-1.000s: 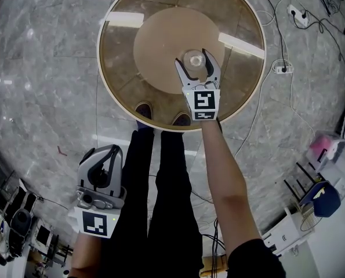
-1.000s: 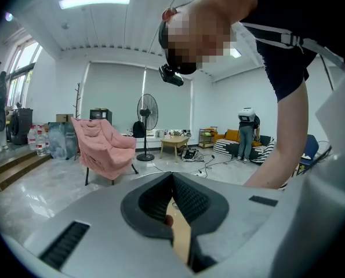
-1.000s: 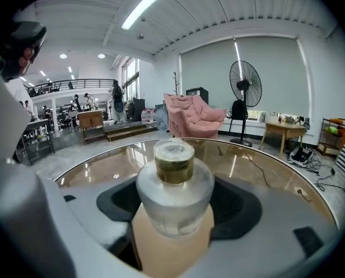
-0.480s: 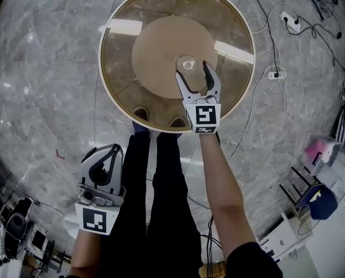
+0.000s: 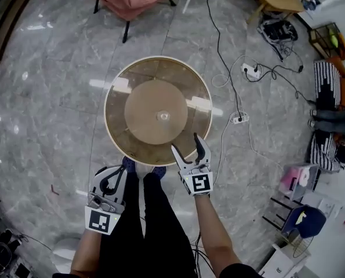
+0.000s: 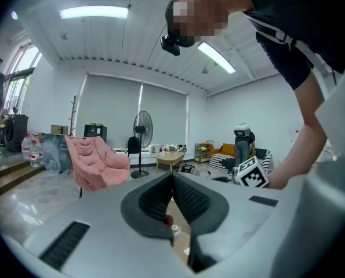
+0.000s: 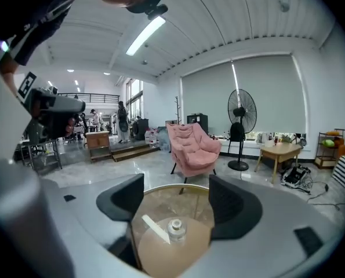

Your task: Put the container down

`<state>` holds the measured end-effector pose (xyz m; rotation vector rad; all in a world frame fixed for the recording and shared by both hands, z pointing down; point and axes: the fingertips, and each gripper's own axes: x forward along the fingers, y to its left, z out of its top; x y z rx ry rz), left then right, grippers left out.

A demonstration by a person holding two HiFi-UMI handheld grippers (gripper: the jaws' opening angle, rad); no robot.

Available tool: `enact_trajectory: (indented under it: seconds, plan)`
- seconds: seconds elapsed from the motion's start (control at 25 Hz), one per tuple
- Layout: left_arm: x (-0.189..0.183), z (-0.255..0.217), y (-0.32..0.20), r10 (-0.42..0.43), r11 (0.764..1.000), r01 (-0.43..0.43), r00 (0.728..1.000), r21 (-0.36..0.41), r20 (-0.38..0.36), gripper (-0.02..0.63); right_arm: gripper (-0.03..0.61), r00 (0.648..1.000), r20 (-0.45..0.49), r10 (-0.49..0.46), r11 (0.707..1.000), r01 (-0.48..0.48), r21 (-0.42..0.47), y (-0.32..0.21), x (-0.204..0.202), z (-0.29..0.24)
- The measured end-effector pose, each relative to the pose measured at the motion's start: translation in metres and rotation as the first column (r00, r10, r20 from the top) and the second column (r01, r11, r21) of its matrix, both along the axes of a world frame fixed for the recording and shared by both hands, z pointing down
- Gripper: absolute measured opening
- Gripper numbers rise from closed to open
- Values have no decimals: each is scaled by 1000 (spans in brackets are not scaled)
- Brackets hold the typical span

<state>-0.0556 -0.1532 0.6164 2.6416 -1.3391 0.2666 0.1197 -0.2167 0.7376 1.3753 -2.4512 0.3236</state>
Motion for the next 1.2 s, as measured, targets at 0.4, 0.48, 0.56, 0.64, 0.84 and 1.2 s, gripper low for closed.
enact_trajectory:
  seconds: [0.4, 0.48, 0.56, 0.64, 0.84, 1.2]
  plan:
    - [-1, -116, 12, 84, 995, -84, 996, 55, 5, 25, 336, 1000, -2, -7, 998, 7, 67, 36, -6, -171]
    - [-4, -137, 20, 79, 996, -79, 997, 49, 13, 25, 336, 999, 8, -39, 995, 38, 89, 43, -14, -207]
    - [-3, -159, 21, 69, 996, -70, 997, 58, 24, 25, 336, 998, 20, -61, 991, 58, 124, 47, -15, -243]
    - [0, -181, 18, 54, 994, -56, 998, 93, 29, 25, 336, 997, 17, -70, 987, 67, 146, 51, -14, -270]
    - [-6, -225, 16, 0, 993, 6, 999, 122, -43, 25, 336, 998, -32, -48, 981, 53, 188, 67, -9, -296]
    - [-6, -260, -2, 12, 983, -5, 999, 186, -35, 25, 334, 998, 29, 60, 962, -65, 265, 72, 23, -346]
